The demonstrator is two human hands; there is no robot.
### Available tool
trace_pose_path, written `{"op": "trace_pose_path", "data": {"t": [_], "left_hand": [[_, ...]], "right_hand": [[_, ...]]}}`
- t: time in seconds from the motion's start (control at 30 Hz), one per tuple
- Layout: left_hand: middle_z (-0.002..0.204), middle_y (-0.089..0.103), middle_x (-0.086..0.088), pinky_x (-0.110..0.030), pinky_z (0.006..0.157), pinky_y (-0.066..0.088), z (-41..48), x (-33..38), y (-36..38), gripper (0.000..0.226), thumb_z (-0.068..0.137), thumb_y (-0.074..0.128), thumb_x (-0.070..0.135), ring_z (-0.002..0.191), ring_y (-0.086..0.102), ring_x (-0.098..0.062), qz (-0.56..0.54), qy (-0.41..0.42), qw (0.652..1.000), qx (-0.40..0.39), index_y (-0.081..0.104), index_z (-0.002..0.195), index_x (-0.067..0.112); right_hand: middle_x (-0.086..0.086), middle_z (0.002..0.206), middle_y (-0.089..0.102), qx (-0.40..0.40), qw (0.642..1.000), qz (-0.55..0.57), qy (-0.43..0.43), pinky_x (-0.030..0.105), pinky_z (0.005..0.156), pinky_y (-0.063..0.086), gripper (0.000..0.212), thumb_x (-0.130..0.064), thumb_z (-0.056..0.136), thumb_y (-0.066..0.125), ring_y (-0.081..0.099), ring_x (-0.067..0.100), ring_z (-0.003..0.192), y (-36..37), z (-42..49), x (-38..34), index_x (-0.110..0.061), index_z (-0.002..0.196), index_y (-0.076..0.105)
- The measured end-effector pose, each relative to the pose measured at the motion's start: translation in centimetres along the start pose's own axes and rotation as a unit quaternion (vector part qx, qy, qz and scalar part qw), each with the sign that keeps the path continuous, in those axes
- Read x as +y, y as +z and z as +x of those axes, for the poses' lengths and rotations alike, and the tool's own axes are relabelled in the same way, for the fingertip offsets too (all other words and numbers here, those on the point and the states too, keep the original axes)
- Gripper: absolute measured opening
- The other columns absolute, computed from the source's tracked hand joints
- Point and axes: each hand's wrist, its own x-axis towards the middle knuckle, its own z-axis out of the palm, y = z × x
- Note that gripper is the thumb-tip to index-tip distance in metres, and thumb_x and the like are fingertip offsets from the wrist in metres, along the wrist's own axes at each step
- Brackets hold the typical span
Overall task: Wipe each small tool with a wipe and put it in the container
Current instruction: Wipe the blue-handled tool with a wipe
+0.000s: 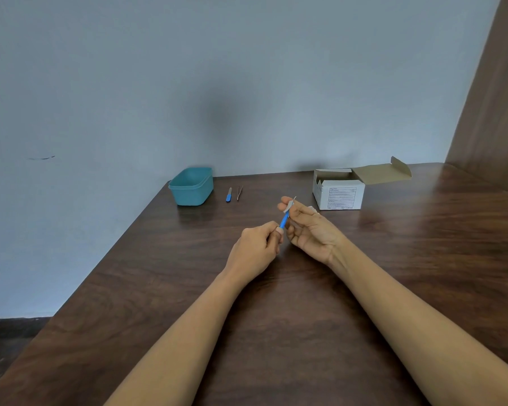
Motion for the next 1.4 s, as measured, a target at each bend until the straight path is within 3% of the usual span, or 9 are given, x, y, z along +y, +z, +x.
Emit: {"op": "trace_pose_path", "data": {"t": [0.17,0.33,0.67,0.87,0.97,1.1,1.3,1.4], "left_hand": [[0.065,0.061,0.006,-0.04,0.069,0.052,0.07,-0.21,0.14,0.029,0.1,0.042,0.026,0.061,0.056,-0.011,-0.014,-0.001,1.0,-0.003,0.054,0.073,0.026],[0.063,0.06,0.008,-0.035,0.069,0.049,0.24,-0.23,0.17,0.029,0.1,0.042,0.023,0.06,0.056,-0.008,-0.023,0.002,1.0,-0.004,0.055,0.074,0.026],[0.062,0.059,0.009,-0.017,0.06,0.041,0.35,-0.24,0.38,0.032,0.101,0.042,0.024,0.055,0.049,-0.003,-0.054,0.006,0.999,-0.008,0.054,0.072,0.027],[0.062,0.058,0.008,-0.028,0.065,0.047,0.37,-0.24,0.2,0.03,0.101,0.043,0.026,0.056,0.05,-0.004,-0.045,-0.003,0.999,-0.009,0.055,0.073,0.025],[0.061,0.059,0.009,-0.034,0.069,0.049,0.4,-0.27,0.3,0.03,0.1,0.043,0.029,0.058,0.053,-0.007,-0.035,-0.005,0.999,-0.015,0.056,0.073,0.024],[0.061,0.059,0.008,-0.038,0.071,0.052,0.28,-0.16,0.36,0.03,0.099,0.042,0.031,0.06,0.056,-0.007,-0.019,-0.003,1.0,-0.024,0.057,0.074,0.023],[0.063,0.06,0.007,-0.042,0.073,0.053,0.11,-0.11,0.17,0.03,0.1,0.042,0.029,0.063,0.058,-0.012,-0.022,-0.006,0.999,-0.022,0.057,0.075,0.022],[0.063,0.059,0.008,-0.042,0.074,0.053,0.06,0.09,0.13,0.03,0.1,0.041,0.029,0.063,0.058,-0.011,-0.024,-0.006,0.999,-0.026,0.057,0.075,0.021]], "right_hand": [[-0.003,0.086,0.073,0.015,1.0,-0.017,0.012,0.013,0.06,0.042,0.013,-0.013,0.095,0.053,0.06,0.0,0.062,0.04,0.11,0.13,-0.016,0.091,0.065],[-0.006,0.072,0.072,0.039,0.999,-0.016,0.0,0.017,0.059,0.035,0.011,-0.013,0.092,0.059,0.059,0.001,0.054,0.26,-0.06,0.0,-0.014,0.083,0.064],[-0.005,0.072,0.069,0.075,0.994,-0.056,-0.052,0.015,0.052,0.035,0.01,-0.019,0.085,0.068,0.052,0.001,0.058,0.43,0.09,0.27,-0.014,0.076,0.067],[-0.003,0.084,0.071,0.095,0.992,-0.056,-0.06,0.014,0.055,0.031,0.005,-0.011,0.086,0.066,0.055,-0.001,0.059,0.68,0.26,0.37,-0.014,0.083,0.069],[-0.003,0.078,0.067,0.118,0.992,-0.022,-0.037,0.012,0.049,0.03,0.008,-0.009,0.081,0.07,0.053,-0.001,0.05,0.44,0.49,0.24,-0.012,0.088,0.067],[-0.001,0.07,0.064,0.148,0.988,-0.023,-0.027,0.014,0.049,0.032,0.01,-0.008,0.077,0.075,0.047,0.003,0.051,0.21,0.37,0.06,-0.011,0.08,0.066],[0.0,0.085,0.07,0.113,0.992,-0.049,-0.027,0.013,0.05,0.035,0.001,-0.012,0.086,0.066,0.053,0.002,0.06,0.18,0.27,0.1,-0.013,0.085,0.067],[-0.002,0.09,0.073,0.099,0.995,-0.031,-0.016,0.013,0.054,0.035,0.008,-0.01,0.089,0.062,0.055,0.003,0.064,0.13,0.16,-0.04,-0.015,0.089,0.068]]}}
